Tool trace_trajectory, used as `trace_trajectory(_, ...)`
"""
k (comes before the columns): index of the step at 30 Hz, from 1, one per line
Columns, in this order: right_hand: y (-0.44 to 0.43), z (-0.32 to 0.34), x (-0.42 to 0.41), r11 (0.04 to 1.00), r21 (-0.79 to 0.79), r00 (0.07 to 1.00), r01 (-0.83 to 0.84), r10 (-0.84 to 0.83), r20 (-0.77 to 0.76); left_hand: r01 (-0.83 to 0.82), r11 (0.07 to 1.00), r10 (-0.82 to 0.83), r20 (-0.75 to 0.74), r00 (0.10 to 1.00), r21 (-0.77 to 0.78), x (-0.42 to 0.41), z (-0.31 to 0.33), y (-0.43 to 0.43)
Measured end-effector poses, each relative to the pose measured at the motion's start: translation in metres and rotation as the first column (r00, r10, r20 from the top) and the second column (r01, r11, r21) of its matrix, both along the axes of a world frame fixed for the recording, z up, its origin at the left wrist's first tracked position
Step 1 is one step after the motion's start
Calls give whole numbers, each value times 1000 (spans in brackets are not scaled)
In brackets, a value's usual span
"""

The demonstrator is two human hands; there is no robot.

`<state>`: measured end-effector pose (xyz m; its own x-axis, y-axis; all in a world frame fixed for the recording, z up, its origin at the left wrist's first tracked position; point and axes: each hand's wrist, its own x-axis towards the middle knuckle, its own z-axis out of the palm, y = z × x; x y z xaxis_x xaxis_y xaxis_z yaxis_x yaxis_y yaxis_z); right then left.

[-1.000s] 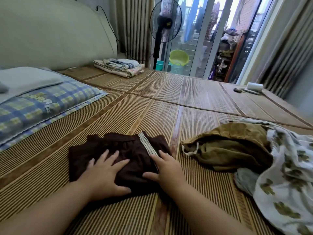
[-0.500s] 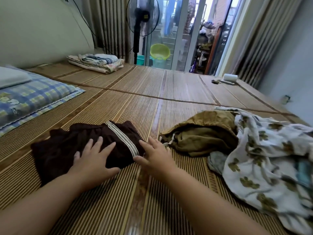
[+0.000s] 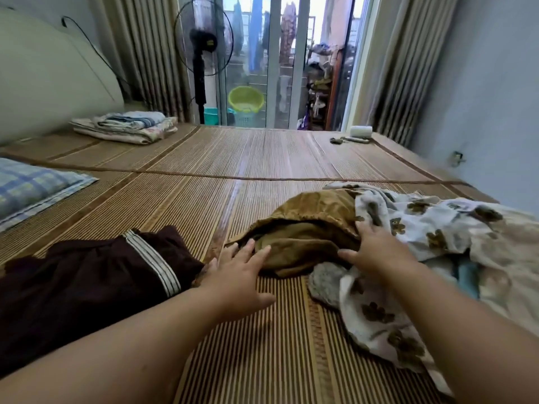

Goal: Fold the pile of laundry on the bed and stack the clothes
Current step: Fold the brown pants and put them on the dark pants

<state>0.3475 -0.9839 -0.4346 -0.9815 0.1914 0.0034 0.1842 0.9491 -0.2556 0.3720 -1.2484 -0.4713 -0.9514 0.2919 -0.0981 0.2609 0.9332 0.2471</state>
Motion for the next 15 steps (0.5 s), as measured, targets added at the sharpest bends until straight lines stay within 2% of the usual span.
trace_trajectory(2, 11, -9, -6, 999, -12, 998, 49, -49, 31, -80, 993, 82, -13, 997, 84, -27, -9, 6)
trace_trajectory(5, 14, -20, -16, 996, 79, 998, 51, -46, -53, -276, 918, 302, -50, 952, 286, -75, -19, 12)
trace_trajectory(7, 13, -25, -21, 995, 98, 995, 8, 2, -96, -403, 875, 420, -7, 908, 267, -106, -30, 12)
trace_trajectory(10, 18, -24, -24, 990, 119, 995, -70, 78, -64, -430, 889, 432, 21, 902, 158, -125, -46, 13)
trace_trajectory(12, 24, -21, -26, 995, 74, 996, -61, 65, -53, -400, 891, 410, 3, 912, 216, -120, -48, 10)
trace_trajectory(15, 31, -9, -24, 996, -79, 999, -49, 49, 2, -372, 868, 398, -14, 917, 329, -105, -27, -4)
